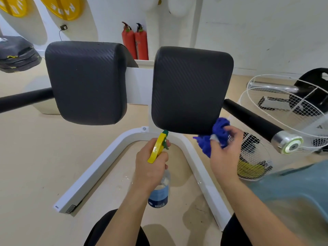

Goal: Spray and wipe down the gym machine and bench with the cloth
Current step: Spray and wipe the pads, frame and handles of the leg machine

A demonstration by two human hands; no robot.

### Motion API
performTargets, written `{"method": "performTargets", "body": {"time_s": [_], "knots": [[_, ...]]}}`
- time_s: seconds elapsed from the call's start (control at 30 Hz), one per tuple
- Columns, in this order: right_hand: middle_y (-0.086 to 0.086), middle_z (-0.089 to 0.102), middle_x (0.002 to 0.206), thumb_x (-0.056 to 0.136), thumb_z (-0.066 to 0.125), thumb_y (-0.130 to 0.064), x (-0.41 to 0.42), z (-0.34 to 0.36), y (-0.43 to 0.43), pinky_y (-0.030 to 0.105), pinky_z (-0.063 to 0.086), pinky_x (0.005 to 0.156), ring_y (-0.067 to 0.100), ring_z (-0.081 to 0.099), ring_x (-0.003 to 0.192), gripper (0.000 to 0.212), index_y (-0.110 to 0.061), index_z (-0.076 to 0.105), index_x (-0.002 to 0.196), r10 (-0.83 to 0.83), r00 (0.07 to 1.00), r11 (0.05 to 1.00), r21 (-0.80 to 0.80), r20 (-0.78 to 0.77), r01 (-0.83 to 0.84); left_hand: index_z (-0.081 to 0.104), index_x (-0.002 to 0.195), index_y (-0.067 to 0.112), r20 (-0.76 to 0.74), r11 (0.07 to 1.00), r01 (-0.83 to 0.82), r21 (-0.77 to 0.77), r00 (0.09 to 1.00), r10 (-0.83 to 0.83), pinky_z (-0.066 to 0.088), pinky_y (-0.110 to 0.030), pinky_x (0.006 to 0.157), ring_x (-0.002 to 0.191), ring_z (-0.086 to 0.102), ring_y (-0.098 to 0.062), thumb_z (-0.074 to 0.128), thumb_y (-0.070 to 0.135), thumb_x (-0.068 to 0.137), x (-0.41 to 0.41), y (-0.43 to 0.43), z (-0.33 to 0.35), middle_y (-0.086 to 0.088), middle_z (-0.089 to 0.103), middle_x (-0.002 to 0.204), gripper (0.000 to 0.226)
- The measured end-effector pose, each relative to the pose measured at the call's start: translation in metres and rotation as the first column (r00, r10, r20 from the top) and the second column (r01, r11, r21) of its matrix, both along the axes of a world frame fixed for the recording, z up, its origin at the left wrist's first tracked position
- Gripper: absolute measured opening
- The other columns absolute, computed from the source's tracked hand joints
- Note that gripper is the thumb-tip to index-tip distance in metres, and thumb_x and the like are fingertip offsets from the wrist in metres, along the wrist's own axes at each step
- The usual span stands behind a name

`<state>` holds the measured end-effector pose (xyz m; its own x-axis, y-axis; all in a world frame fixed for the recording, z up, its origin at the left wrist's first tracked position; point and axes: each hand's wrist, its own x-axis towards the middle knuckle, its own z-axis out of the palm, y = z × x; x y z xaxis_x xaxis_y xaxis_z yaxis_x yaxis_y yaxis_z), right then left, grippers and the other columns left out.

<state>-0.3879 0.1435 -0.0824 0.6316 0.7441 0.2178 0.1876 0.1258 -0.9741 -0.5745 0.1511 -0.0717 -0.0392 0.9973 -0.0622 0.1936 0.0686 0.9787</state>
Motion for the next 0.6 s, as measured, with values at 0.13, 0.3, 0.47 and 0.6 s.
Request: {"method": "performTargets", "body": {"time_s": [0.13, 0.3, 0.47, 0.6], "knots": [[0.003, 0.068, 0.129, 0.101, 0.048, -0.043, -0.028, 0.029, 0.019, 0.039, 0.045, 0.108, 0.023, 0.063, 0.120, 0.039, -0.027, 0.057, 0.135, 0.139, 0.635, 0.990, 0.084, -0.760, -0.116, 0.073, 0.090, 0.028, 0.021, 1.000, 0.014, -0.002, 1.000, -0.014, 0.058, -0.027, 0.061, 0.083, 0.066, -0.021, 0.054, -0.007, 0.088, 0.002, -0.001, 0.001, 0.003, 0.072, 0.093, 0.040], [-0.005, 0.077, 0.102, 0.101, 0.041, -0.057, -0.056, 0.037, 0.037, 0.038, 0.051, 0.098, 0.016, 0.070, 0.098, 0.039, -0.029, 0.067, 0.110, 0.033, 0.308, 0.998, 0.017, -0.951, -0.055, 0.074, 0.091, 0.029, 0.023, 1.000, 0.004, 0.024, 1.000, -0.004, 0.057, -0.024, 0.059, 0.083, 0.066, -0.015, 0.054, -0.011, 0.084, -0.001, -0.007, 0.004, 0.010, 0.073, 0.092, 0.045], [-0.011, 0.071, 0.119, 0.098, 0.040, -0.037, -0.075, 0.031, 0.047, 0.030, 0.056, 0.075, 0.025, 0.065, 0.109, 0.033, -0.027, 0.067, 0.082, 0.044, 0.101, 0.988, 0.028, -0.994, -0.150, 0.076, 0.096, 0.022, -0.011, 0.999, -0.031, 0.027, 0.999, 0.031, 0.056, -0.024, 0.057, 0.081, 0.066, -0.011, 0.054, -0.011, 0.084, -0.017, -0.008, 0.002, 0.018, 0.073, 0.097, 0.041], [0.010, 0.063, 0.129, 0.100, 0.030, -0.028, -0.056, 0.028, 0.047, 0.038, 0.052, 0.084, 0.034, 0.069, 0.101, 0.034, -0.020, 0.062, 0.108, 0.071, 0.144, 0.968, 0.033, -0.987, -0.249, 0.076, 0.091, 0.027, -0.051, 0.999, -0.011, 0.034, 0.999, 0.013, 0.059, -0.028, 0.057, 0.078, 0.064, -0.013, 0.056, -0.001, 0.079, -0.017, -0.006, 0.005, 0.017, 0.073, 0.095, 0.036]]}}
